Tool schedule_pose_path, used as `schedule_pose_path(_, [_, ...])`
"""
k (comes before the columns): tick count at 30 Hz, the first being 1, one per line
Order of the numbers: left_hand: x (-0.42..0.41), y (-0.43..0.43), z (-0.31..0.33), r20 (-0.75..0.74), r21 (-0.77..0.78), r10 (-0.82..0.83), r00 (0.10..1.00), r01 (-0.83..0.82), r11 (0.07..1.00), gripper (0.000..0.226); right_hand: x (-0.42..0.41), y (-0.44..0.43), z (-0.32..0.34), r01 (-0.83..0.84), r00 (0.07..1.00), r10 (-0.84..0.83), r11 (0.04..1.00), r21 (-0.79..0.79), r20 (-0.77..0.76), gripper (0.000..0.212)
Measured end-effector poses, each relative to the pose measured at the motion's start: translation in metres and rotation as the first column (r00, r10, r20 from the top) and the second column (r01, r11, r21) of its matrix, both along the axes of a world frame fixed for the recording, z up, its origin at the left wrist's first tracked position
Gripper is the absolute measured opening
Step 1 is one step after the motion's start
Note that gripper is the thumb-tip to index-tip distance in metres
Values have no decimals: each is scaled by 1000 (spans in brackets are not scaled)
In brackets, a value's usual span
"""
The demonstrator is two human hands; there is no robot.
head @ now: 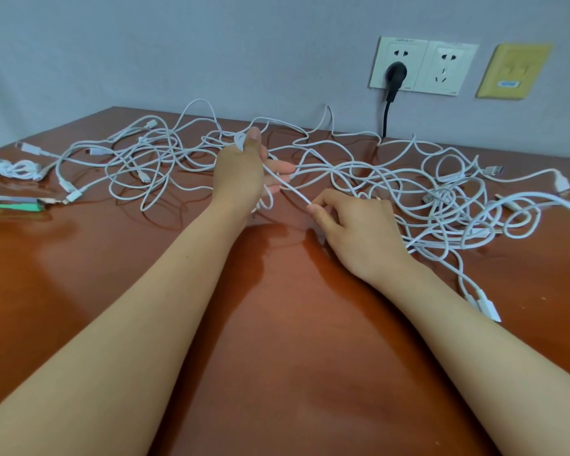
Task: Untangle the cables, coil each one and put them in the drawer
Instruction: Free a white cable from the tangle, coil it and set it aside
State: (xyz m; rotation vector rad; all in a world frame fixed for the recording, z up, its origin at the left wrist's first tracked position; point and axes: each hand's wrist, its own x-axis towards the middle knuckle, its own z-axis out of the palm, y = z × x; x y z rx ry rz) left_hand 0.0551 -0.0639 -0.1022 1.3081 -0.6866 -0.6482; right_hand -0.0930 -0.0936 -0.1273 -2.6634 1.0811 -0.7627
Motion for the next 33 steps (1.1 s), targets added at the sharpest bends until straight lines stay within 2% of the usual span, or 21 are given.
schedule_pose_path(3, [-3, 1, 2, -272, -120, -126, 954, 96, 988, 43, 0, 1, 2, -8, 1000, 8, 1000, 23, -21, 19])
schedule_pose_path(7, [1, 2, 6, -419, -150, -153, 895, 98, 984, 46, 0, 0, 1, -12, 998, 15, 999, 44, -54, 18])
schedule_pose_path(10, [9, 2, 5, -353, -93, -59, 934, 28, 995, 44, 0, 0, 0, -16, 1000, 15, 1000, -11, -27, 16])
schedule_pose_path(16, [9, 0, 3, -206, -11, 38, 978, -41, 999, 43, 2, 0, -3, -10, 979, 44, 985, -171, 198, 19])
schedule_pose_path(23, [3, 5, 5, -151, -36, -84, 985, 79, 996, 41, 3, 3, -3, 2, 980, 33, 984, -177, 194, 26])
schedule_pose_path(31, [-3, 4, 9, -56, 82, -139, 989, 143, 986, 43, 4, 4, -5, -29, 973, 80, 974, -227, 217, 19])
schedule_pose_path(33, [-7, 2, 6, 6, 145, -140, 990, 137, 980, 44, 5, 5, -5, -55, 967, 108, 972, -227, 229, 18])
